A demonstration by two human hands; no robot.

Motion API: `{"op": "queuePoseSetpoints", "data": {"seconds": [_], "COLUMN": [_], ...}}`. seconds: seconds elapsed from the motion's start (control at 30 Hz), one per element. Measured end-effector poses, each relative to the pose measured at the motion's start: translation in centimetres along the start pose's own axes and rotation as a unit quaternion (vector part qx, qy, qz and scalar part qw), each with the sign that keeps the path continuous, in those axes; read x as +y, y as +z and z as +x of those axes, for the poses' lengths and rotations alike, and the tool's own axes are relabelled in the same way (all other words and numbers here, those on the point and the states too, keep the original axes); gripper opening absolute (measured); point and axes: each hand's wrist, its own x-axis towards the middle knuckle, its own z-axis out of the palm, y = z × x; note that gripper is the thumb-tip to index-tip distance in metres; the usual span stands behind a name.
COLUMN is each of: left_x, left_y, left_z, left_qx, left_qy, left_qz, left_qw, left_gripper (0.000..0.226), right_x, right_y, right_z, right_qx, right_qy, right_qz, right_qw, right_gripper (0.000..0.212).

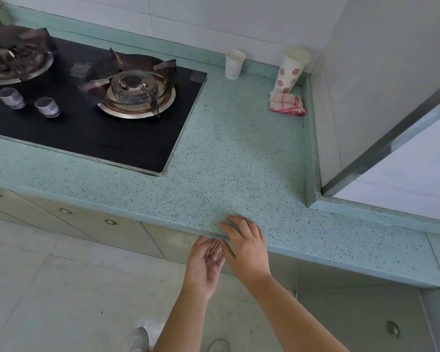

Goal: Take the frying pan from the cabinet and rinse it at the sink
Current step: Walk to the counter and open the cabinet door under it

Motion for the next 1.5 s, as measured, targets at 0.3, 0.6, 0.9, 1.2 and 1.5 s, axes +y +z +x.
{"op": "queuePoseSetpoints", "data": {"seconds": [0.3,0.6,0.9,1.2,1.5], "left_x": [-0.6,-0.8,-0.8,-0.8,-0.7], "left_y": [-0.5,-1.1,-1.4,-2.3,-3.7], "left_z": [1.8,0.5,-1.2,-3.0,-4.5], "left_qx": [-0.011,0.015,0.087,0.121,0.132], "left_qy": [0.009,0.005,0.041,0.068,0.077], "left_qz": [-0.072,-0.065,0.052,0.151,0.206], "left_qw": [0.997,0.998,0.994,0.979,0.966], "left_gripper": [0.029,0.021,0.011,0.028,0.029], "right_x": [-0.4,-0.3,-0.9,-1.3,-1.2], "right_y": [0.9,1.1,0.3,-0.9,-1.0], "right_z": [-0.2,-0.6,-0.7,-0.8,-1.0], "right_qx": [0.038,0.027,-0.015,-0.067,-0.101], "right_qy": [0.027,0.02,0.024,0.019,0.016], "right_qz": [0.014,-0.003,-0.01,-0.018,-0.035], "right_qw": [0.999,0.999,1.0,0.997,0.994], "right_gripper": [0.029,0.032,0.038,0.045,0.049]}}
